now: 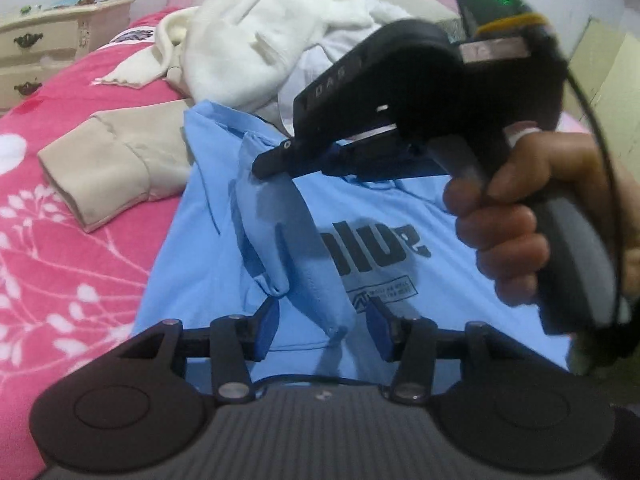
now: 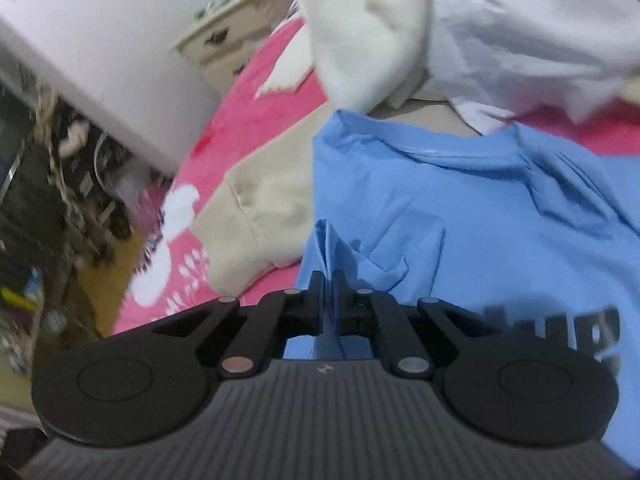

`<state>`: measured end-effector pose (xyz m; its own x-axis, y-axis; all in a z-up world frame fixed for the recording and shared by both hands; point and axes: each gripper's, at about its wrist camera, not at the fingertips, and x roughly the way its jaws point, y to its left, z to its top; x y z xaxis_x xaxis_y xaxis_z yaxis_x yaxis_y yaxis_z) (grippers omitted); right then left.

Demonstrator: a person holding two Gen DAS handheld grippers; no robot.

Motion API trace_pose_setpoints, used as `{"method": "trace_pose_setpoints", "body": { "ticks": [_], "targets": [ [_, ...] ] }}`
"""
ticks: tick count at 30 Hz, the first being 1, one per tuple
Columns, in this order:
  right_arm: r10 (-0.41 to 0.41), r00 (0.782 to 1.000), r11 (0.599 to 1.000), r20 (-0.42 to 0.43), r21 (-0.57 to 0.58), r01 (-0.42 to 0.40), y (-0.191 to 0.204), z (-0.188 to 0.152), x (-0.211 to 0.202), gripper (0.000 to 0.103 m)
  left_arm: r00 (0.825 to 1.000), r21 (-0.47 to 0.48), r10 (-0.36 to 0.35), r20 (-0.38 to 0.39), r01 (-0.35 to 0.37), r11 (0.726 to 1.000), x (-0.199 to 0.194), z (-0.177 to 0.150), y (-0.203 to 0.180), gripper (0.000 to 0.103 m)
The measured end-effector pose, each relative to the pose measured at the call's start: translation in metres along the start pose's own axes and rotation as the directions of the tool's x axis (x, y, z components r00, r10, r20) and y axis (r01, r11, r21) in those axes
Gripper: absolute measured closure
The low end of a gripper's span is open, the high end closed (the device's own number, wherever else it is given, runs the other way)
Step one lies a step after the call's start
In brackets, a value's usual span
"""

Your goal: Fold clothes

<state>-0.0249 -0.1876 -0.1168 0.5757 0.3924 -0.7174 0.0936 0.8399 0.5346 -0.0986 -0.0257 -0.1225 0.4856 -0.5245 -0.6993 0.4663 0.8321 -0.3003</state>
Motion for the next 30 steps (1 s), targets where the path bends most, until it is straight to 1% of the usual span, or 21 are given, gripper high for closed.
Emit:
{"method": "trace_pose_setpoints", "body": {
  "ticks": [4,8,9,10,13,14,16,18,20,21,22,23,25,27,30],
  "targets": [
    [0.052,0.998,0.994,0.031,0.09,-0.054,-0.013,-0.007,-0.003,0.1,0.999,0.053,0.033,-0.032,-0.031,0.998,0.008,0.001,-0.014,0.051],
    [0.037,0.997,0.989,0.066,0.142,-0.046,-0.034,-0.01,-0.003,0.1,0.996,0.122,0.073,-0.055,-0.066,0.99,0.014,-0.003,-0.024,0.051],
    [0.034,0.997,0.987,0.067,0.152,-0.044,-0.042,-0.01,-0.003,0.097,0.995,0.145,0.081,-0.054,-0.073,0.987,0.015,-0.004,-0.027,0.051],
    [0.039,0.997,0.985,0.064,0.165,-0.049,-0.049,-0.012,-0.003,0.097,0.995,0.161,0.088,-0.052,-0.078,0.984,0.014,-0.005,-0.029,0.051],
    [0.094,0.994,0.971,0.052,0.216,-0.103,-0.071,-0.015,-0.005,0.094,0.994,0.211,0.099,-0.053,-0.086,0.974,0.017,-0.007,-0.037,0.051],
    [0.116,0.992,0.965,0.048,0.233,-0.124,-0.077,-0.015,-0.005,0.091,0.993,0.231,0.107,-0.053,-0.092,0.968,0.019,-0.007,-0.041,0.051],
    [0.149,0.988,0.952,0.048,0.264,-0.157,-0.088,-0.014,-0.004,0.066,0.991,0.273,0.125,-0.051,-0.106,0.956,0.023,-0.008,-0.049,0.051],
    [0.175,0.983,0.939,0.049,0.291,-0.182,-0.097,-0.011,-0.001,0.057,0.989,0.313,0.14,-0.051,-0.117,0.943,0.028,-0.009,-0.056,0.051],
    [0.192,0.98,0.93,0.045,0.31,-0.196,-0.104,-0.007,0.004,0.057,0.985,0.315,0.156,-0.072,-0.126,0.941,0.036,-0.008,-0.058,0.055],
    [0.205,0.978,0.927,0.037,0.314,-0.206,-0.105,-0.005,0.008,0.057,0.983,0.313,0.164,-0.084,-0.13,0.941,0.04,-0.008,-0.058,0.059],
    [0.221,0.975,0.924,0.026,0.316,-0.218,-0.105,-0.003,0.012,0.057,0.98,0.312,0.172,-0.096,-0.135,0.94,0.044,-0.008,-0.058,0.068],
    [0.236,0.972,0.92,0.015,0.318,-0.229,-0.105,-0.002,0.016,0.057,0.978,0.299,0.181,-0.1,-0.144,0.943,0.047,-0.007,-0.057,0.072],
    [0.25,0.968,0.928,-0.02,0.291,-0.233,-0.099,0.0,0.025,0.057,0.98,0.266,0.179,-0.092,-0.149,0.952,0.048,-0.006,-0.05,0.087],
    [0.231,0.972,0.945,-0.051,0.248,-0.212,-0.089,0.001,0.032,0.057,0.982,0.239,0.167,-0.087,-0.142,0.961,0.048,-0.004,-0.044,0.094],
    [0.202,0.976,0.962,-0.081,0.204,-0.183,-0.078,0.004,0.04,0.057,0.986,0.21,0.149,-0.077,-0.13,0.969,0.046,-0.004,-0.037,0.096]
  ]
}}
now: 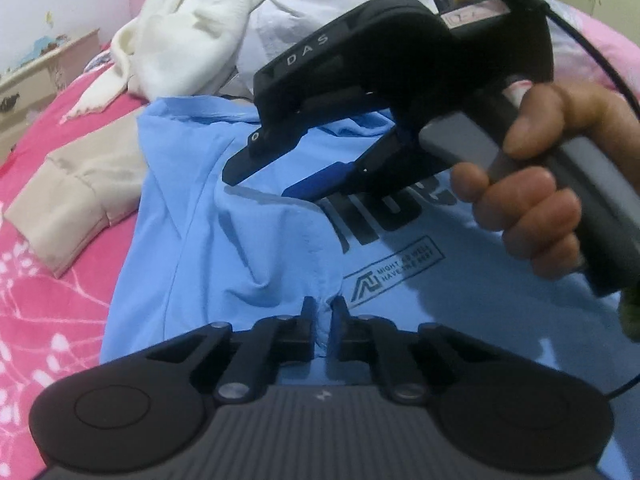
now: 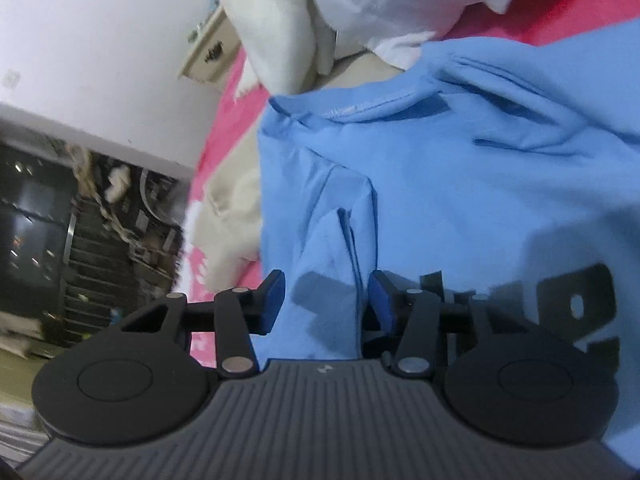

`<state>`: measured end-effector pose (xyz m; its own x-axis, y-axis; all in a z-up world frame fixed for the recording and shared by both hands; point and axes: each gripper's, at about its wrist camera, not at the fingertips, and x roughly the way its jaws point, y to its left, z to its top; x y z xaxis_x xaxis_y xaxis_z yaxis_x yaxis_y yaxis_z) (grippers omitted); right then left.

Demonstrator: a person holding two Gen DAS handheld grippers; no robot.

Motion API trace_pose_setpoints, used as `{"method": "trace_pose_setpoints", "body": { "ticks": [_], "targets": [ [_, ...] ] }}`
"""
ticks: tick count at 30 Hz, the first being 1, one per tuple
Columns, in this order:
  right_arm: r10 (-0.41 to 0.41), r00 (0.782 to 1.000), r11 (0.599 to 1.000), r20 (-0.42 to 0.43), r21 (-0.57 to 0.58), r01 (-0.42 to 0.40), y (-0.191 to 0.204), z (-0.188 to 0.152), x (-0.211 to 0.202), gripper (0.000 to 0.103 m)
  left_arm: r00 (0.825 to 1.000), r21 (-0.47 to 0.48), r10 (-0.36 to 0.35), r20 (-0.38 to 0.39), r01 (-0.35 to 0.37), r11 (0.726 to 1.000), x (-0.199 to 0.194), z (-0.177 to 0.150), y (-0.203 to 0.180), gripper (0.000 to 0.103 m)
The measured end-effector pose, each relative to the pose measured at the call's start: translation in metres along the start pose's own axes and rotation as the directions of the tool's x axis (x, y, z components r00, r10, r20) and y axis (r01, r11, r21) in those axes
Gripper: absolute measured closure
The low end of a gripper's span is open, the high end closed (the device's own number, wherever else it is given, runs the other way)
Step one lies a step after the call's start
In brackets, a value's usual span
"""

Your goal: Fold clothes

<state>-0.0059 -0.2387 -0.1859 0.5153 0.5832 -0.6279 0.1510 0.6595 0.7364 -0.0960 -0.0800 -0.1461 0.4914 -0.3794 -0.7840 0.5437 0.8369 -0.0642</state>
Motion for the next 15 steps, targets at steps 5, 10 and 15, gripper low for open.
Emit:
{"method": "trace_pose_setpoints", "body": {
  "ticks": [5,10,15],
  "targets": [
    [-0.062,0.998,0.994,-0.007,-0.093,0.061,0.024,0.0,0.007,0.06,0.999,0.01,-0.002,0.042,0.002,1.0,-0.003,-0.007,0.001,0.097],
    [-0.133,0.991,0.986,0.021,-0.094,0.135,0.029,-0.006,0.002,0.097,0.991,-0.028,-0.008,0.133,0.011,1.0,-0.024,-0.009,0.009,0.098],
    [-0.033,0.989,0.998,0.146,-0.045,0.04,0.041,-0.002,-0.036,0.098,0.957,-0.136,-0.056,0.285,0.098,0.986,-0.068,-0.011,0.037,0.098]
  ]
}}
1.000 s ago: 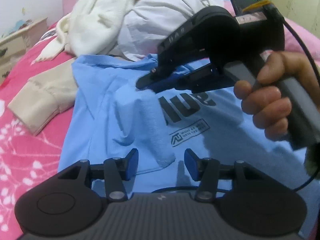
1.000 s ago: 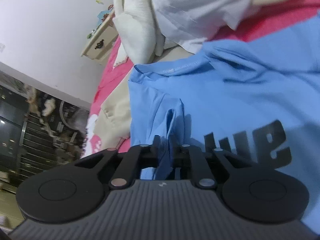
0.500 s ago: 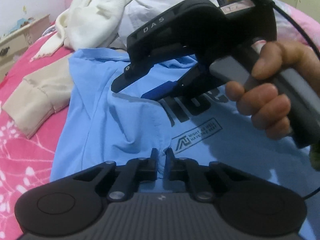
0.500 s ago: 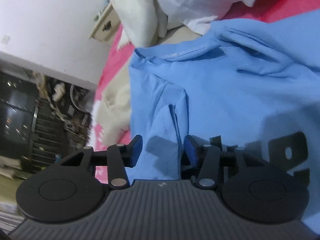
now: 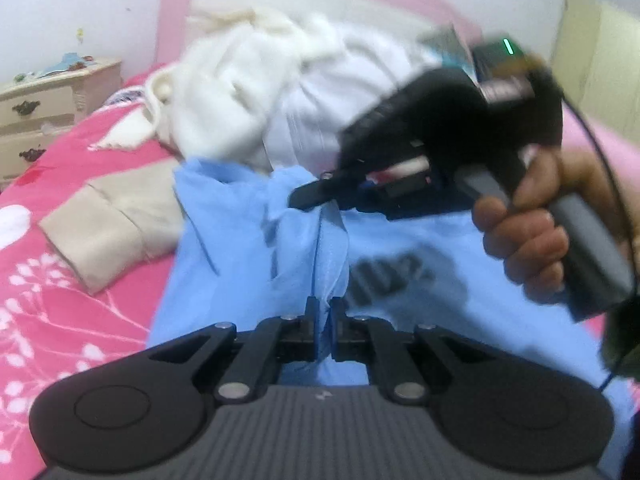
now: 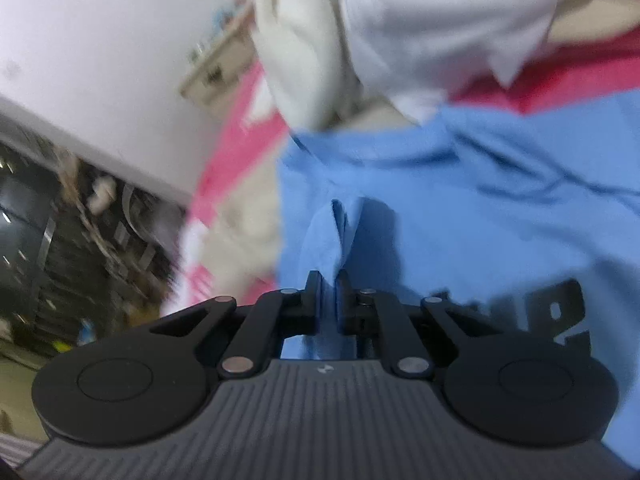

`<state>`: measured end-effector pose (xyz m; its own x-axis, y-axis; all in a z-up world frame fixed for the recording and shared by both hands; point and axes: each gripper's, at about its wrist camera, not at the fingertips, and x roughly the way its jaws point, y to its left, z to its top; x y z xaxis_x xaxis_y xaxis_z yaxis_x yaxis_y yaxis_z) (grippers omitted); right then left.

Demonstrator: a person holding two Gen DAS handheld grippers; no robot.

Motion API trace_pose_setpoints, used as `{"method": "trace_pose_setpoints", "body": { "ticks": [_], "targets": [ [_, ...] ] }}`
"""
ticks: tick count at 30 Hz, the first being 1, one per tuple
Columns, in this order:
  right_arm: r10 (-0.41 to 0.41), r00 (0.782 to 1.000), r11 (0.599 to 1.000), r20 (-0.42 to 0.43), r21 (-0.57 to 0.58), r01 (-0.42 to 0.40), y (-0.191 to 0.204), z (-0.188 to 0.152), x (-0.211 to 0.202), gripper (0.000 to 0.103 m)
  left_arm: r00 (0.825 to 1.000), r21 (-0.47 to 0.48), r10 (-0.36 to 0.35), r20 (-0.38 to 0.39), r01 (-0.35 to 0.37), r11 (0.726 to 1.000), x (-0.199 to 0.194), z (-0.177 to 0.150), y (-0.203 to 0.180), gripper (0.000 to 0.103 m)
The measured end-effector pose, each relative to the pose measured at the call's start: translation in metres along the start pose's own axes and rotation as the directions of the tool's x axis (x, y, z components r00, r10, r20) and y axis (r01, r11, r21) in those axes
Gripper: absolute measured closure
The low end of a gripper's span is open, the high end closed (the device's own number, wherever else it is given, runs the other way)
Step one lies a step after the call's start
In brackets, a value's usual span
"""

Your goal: Fold clothes

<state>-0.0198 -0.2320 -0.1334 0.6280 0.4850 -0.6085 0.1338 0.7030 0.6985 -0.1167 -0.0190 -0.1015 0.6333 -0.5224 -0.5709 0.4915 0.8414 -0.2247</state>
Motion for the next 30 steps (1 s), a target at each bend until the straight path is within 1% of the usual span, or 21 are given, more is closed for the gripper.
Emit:
{"method": "trace_pose_setpoints", "body": {
  "ticks": [2,4,6,8,11,14,18,21,23,25,27,29,30],
  "targets": [
    [0.033,0.999,0.999,0.026,-0.022,-0.033,0.017,0.009,-0.003,0.098,0.998,-0.082,-0.009,0.057,0.014,0.997,-0.016,0.006,0.018,0.098],
    [0.07,0.997,0.996,0.027,-0.066,-0.068,0.041,0.018,0.005,0.098,0.994,-0.183,0.005,0.113,0.016,0.983,-0.032,0.009,0.042,0.098],
    [0.086,0.996,0.99,0.003,-0.112,-0.086,0.067,0.025,0.024,0.098,0.987,-0.277,0.032,0.155,0.013,0.961,-0.046,0.01,0.067,0.098],
    [0.099,0.994,0.98,-0.035,-0.173,-0.103,0.098,0.031,0.053,0.098,0.982,-0.357,0.067,0.179,0.002,0.934,-0.055,0.012,0.091,0.098],
    [0.106,0.99,0.954,-0.095,-0.272,-0.128,0.139,0.036,0.099,0.098,0.971,-0.475,0.141,0.194,-0.033,0.879,-0.068,0.007,0.129,0.098],
    [0.085,0.983,0.925,-0.162,-0.354,-0.139,0.167,0.03,0.15,0.098,0.96,-0.572,0.221,0.172,-0.085,0.816,-0.076,-0.008,0.159,0.098],
    [0.011,0.971,0.888,-0.238,-0.444,-0.119,0.177,0.011,0.206,0.097,0.951,-0.688,0.286,0.115,-0.131,0.714,-0.083,-0.033,0.188,0.098],
    [-0.029,0.963,0.878,-0.268,-0.467,-0.103,0.174,-0.001,0.232,0.097,0.946,-0.755,0.318,0.069,-0.159,0.636,-0.087,-0.052,0.207,0.098],
    [0.006,0.961,0.89,-0.278,-0.437,-0.132,0.17,-0.004,0.237,0.096,0.937,-0.783,0.344,0.058,-0.171,0.598,-0.09,-0.057,0.217,0.098],
    [0.055,0.96,0.911,-0.275,-0.38,-0.161,0.166,0.001,0.243,0.094,0.925,-0.805,0.374,0.07,-0.169,0.569,-0.097,-0.063,0.221,0.098],
    [0.106,0.957,0.922,-0.269,-0.334,-0.196,0.166,0.008,0.242,0.094,0.912,-0.827,0.403,0.076,-0.168,0.536,-0.103,-0.067,0.226,0.098],
    [0.139,0.961,0.926,-0.239,-0.312,-0.211,0.166,0.015,0.233,0.093,0.905,-0.86,0.421,0.058,-0.169,0.482,-0.106,-0.073,0.228,0.098],
    [0.152,0.964,0.929,-0.216,-0.303,-0.215,0.164,0.021,0.227,0.092,0.903,-0.872,0.426,0.052,-0.167,0.46,-0.106,-0.076,0.229,0.097]
  ]
}}
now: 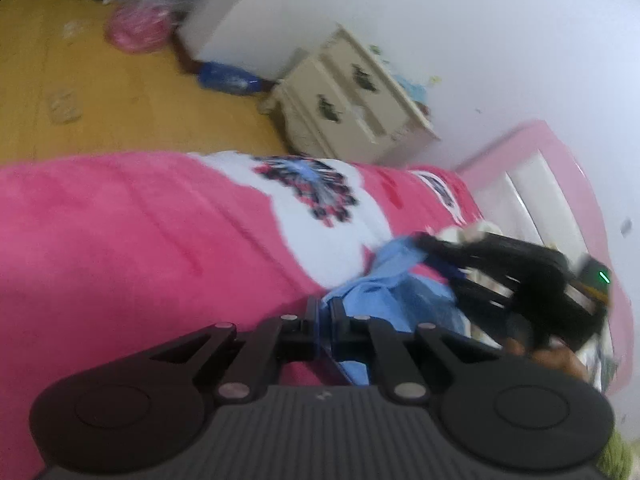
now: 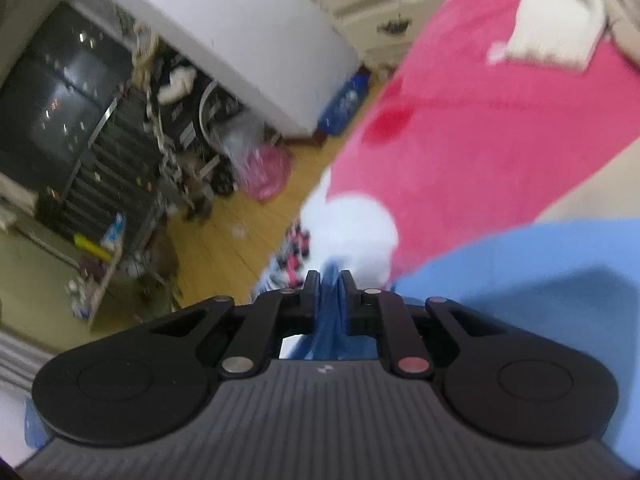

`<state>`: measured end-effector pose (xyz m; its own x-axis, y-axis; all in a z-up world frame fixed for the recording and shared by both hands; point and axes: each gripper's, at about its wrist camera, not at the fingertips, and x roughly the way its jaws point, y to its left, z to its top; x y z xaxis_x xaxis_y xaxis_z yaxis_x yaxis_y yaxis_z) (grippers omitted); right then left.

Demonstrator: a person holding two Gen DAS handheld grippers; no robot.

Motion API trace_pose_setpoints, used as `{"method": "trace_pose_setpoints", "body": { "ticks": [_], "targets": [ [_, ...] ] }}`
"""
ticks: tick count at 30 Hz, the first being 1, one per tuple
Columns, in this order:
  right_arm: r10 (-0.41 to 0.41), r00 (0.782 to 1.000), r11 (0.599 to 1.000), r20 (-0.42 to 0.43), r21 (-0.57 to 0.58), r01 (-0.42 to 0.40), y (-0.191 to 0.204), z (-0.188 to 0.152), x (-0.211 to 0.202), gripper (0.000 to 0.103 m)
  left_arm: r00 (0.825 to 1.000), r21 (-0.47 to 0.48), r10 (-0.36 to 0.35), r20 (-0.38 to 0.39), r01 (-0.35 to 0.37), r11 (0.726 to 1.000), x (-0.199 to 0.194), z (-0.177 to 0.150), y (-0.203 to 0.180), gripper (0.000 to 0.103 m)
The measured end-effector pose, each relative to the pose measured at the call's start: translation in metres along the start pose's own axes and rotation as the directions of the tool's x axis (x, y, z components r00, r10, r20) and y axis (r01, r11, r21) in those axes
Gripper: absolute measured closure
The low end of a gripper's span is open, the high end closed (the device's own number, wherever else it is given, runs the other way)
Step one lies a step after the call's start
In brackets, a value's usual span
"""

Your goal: Fold clothes

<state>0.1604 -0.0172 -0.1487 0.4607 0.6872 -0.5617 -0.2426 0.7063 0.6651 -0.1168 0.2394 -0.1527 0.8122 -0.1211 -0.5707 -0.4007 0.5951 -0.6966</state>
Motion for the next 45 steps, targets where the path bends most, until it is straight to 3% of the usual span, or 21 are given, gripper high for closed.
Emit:
{"method": "trace_pose_setpoints", "body": {
  "ticks": [3,5,9,12,13,14,15,18,20,22,26,28,30,32,33,35,36,38,40,43,45],
  "targets": [
    [-0.008,0.998,0.999,0.067,0.032,0.006,-0.007,0.012,-0.025,0.091,1.0,-0.067,0.02,0.003,-0.02,0.998,0.0,-0.003,0.008,0.097],
    [-0.009,0.999,0.999,0.053,0.034,0.007,-0.01,0.019,-0.032,0.091,0.999,-0.094,0.031,0.007,-0.03,0.995,-0.001,-0.005,0.012,0.097],
    [0.001,0.993,0.998,-0.122,-0.063,-0.009,0.007,0.018,-0.005,0.091,0.999,-0.102,0.048,0.016,-0.046,0.994,-0.004,-0.006,0.012,0.096],
    [-0.051,0.95,0.991,-0.309,-0.133,0.009,0.024,0.002,0.051,0.091,0.998,-0.103,0.065,0.017,-0.063,0.993,-0.004,-0.007,0.013,0.096],
    [-0.078,0.941,0.988,-0.329,-0.154,0.028,0.027,-0.003,0.068,0.092,0.997,-0.106,0.07,0.016,-0.068,0.992,-0.004,-0.007,0.013,0.095],
    [-0.103,0.939,0.984,-0.327,-0.174,0.048,0.029,-0.008,0.081,0.094,0.997,-0.105,0.073,0.017,-0.071,0.992,-0.003,-0.006,0.012,0.095],
    [-0.11,0.953,0.981,-0.281,-0.183,0.059,0.031,-0.007,0.085,0.095,0.997,-0.105,0.08,0.022,-0.077,0.991,-0.003,-0.006,0.013,0.096],
    [-0.112,0.992,0.98,-0.057,-0.174,0.101,0.036,0.008,0.073,0.093,0.996,-0.108,0.083,0.03,-0.079,0.991,-0.004,-0.003,0.014,0.093],
    [-0.115,0.991,0.988,0.072,-0.096,0.122,0.029,0.026,0.042,0.09,0.997,-0.105,0.067,0.024,-0.064,0.992,-0.004,0.0,0.014,0.088],
    [-0.073,0.986,0.996,0.152,-0.037,0.08,0.021,0.044,0.002,0.09,0.999,-0.093,0.036,0.011,-0.035,0.995,-0.003,0.003,0.012,0.067],
    [-0.055,0.967,0.991,0.247,-0.107,0.084,0.022,0.06,-0.11,0.086,0.998,-0.009,-0.029,-0.055,0.029,1.0,0.007,0.011,0.002,0.052],
    [-0.04,0.961,0.986,0.274,-0.142,0.082,0.023,0.055,-0.175,0.079,0.996,0.068,-0.009,-0.091,0.016,0.998,0.014,0.013,-0.006,0.05],
    [-0.063,0.95,0.978,0.307,-0.171,0.121,0.024,0.038,-0.24,0.074,0.994,0.149,0.03,-0.107,-0.014,0.989,0.02,0.013,-0.015,0.054],
    [-0.11,0.931,0.966,0.348,-0.184,0.183,0.026,0.016,-0.301,0.072,0.99,0.255,0.091,-0.104,-0.062,0.965,0.025,0.011,-0.026,0.071],
    [-0.135,0.921,0.962,0.365,-0.175,0.21,0.027,0.002,-0.33,0.071,0.989,0.285,0.115,-0.096,-0.083,0.955,0.026,0.011,-0.03,0.091],
    [-0.186,0.906,0.954,0.379,-0.151,0.259,0.029,-0.029,-0.372,0.071,0.984,0.329,0.156,-0.083,-0.121,0.936,0.028,0.011,-0.035,0.093],
    [-0.217,0.896,0.946,0.388,-0.143,0.291,0.032,-0.045,-0.391,0.071,0.984,0.319,0.155,-0.088,-0.119,0.94,0.029,0.013,-0.035,0.093],
    [-0.265,0.881,0.93,0.393,-0.137,0.341,0.037,-0.078,-0.417,0.071,0.982,0.304,0.167,-0.084,-0.134,0.943,0.03,0.023,-0.034,0.089],
    [-0.302,0.883,0.925,0.359,-0.112,0.362,0.037,-0.113,-0.428,0.067,0.98,0.311,0.189,-0.054,-0.163,0.936,0.025,0.035,-0.034,0.079],
    [-0.374,0.9,0.902,0.223,-0.136,0.409,0.03,-0.153,-0.386,0.064,0.979,0.369,0.192,-0.074,-0.152,0.917,0.018,0.047,-0.039,0.063],
    [-0.399,0.912,0.886,0.094,-0.218,0.41,0.027,-0.174,-0.331,0.064,0.974,0.403,0.198,-0.114,-0.137,0.905,0.018,0.049,-0.042,0.063]
  ]
}}
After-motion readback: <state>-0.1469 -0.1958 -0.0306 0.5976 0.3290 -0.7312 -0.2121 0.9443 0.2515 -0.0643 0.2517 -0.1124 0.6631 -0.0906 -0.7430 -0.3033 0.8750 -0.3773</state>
